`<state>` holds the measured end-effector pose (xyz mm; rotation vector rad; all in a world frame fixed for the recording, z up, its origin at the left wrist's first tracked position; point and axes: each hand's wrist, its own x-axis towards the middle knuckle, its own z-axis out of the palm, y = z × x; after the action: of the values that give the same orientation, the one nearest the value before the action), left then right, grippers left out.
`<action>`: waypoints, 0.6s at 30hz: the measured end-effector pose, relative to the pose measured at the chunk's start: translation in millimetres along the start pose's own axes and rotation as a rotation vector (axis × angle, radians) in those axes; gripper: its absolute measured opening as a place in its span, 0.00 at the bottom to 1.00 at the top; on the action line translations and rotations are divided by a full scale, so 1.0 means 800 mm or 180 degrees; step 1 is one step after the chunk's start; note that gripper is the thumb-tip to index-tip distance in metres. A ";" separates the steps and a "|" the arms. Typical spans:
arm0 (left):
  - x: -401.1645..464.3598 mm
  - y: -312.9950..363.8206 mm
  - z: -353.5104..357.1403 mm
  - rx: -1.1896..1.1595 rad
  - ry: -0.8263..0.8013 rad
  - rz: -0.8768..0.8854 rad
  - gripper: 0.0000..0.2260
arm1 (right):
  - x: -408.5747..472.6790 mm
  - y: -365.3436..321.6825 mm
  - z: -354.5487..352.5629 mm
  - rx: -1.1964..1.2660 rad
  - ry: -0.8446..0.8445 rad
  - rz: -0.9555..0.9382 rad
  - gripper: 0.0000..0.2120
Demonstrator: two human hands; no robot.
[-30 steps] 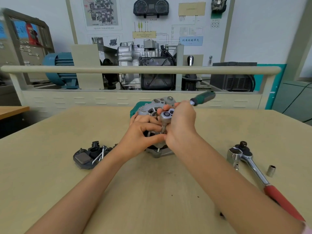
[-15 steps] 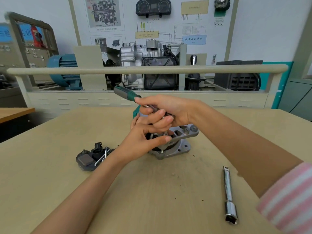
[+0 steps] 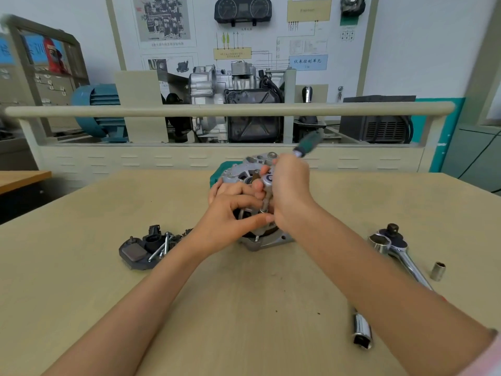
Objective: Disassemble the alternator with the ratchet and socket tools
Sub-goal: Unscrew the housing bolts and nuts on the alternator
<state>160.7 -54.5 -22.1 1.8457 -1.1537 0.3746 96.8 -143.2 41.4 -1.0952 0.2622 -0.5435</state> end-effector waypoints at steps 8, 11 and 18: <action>0.000 0.000 -0.003 -0.0284 -0.0135 0.0040 0.10 | 0.030 -0.034 0.007 -0.2577 -0.2283 0.0820 0.13; 0.001 0.000 -0.005 -0.0558 -0.0142 0.0074 0.13 | 0.032 -0.044 0.010 -0.2946 -0.3034 0.1106 0.17; -0.004 -0.003 0.005 -0.0117 0.0161 0.0295 0.11 | -0.008 0.002 -0.015 -0.0328 -0.0372 -0.0258 0.12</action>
<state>160.5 -55.6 -27.6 1.7453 -1.2066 0.4476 86.7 -148.5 34.5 -1.2373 0.1456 -0.5405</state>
